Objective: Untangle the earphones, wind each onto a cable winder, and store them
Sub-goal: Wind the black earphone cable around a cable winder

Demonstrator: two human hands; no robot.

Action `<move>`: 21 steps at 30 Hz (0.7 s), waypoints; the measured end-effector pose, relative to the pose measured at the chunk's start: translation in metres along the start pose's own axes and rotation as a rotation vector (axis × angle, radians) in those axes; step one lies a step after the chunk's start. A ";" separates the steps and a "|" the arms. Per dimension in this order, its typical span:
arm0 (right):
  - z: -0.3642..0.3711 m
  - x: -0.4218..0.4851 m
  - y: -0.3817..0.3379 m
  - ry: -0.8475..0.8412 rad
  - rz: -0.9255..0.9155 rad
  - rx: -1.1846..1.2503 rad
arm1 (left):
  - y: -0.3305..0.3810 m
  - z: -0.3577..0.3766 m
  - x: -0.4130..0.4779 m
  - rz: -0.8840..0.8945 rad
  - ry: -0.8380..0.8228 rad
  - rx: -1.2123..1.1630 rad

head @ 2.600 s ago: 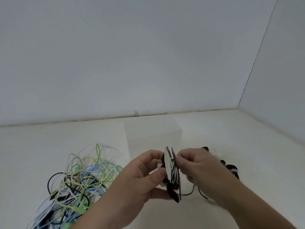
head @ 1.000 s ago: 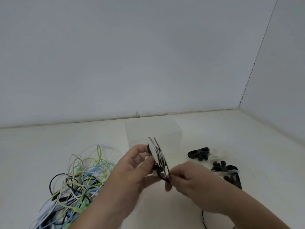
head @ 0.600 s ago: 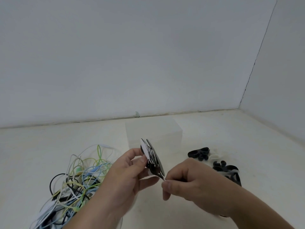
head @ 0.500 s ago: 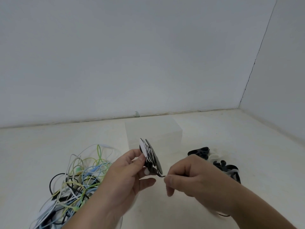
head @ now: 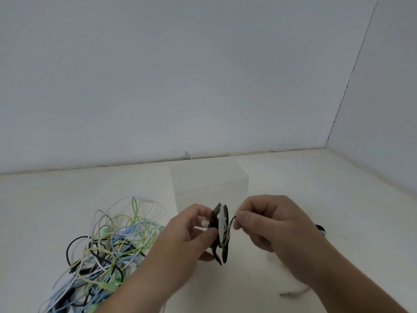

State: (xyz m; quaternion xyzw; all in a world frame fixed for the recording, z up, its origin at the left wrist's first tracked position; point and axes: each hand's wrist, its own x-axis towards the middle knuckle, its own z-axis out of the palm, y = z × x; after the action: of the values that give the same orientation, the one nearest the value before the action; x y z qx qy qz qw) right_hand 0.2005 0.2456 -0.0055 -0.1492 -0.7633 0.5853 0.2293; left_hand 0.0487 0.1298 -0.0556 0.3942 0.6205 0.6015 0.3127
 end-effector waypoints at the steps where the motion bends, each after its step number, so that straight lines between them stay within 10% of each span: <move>1: -0.001 0.000 0.000 0.038 -0.005 0.019 | 0.000 0.001 0.000 -0.011 -0.019 0.008; 12: -0.007 -0.005 -0.010 -0.247 -0.039 0.165 | -0.002 0.000 0.003 -0.256 0.092 -0.514; 21: -0.009 -0.004 -0.008 -0.095 -0.036 0.252 | -0.005 0.005 0.001 -0.208 0.035 -0.379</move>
State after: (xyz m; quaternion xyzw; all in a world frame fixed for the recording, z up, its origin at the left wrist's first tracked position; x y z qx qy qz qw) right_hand 0.2087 0.2484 0.0036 -0.0778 -0.6963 0.6787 0.2202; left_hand 0.0518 0.1330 -0.0609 0.2516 0.5390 0.6786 0.4308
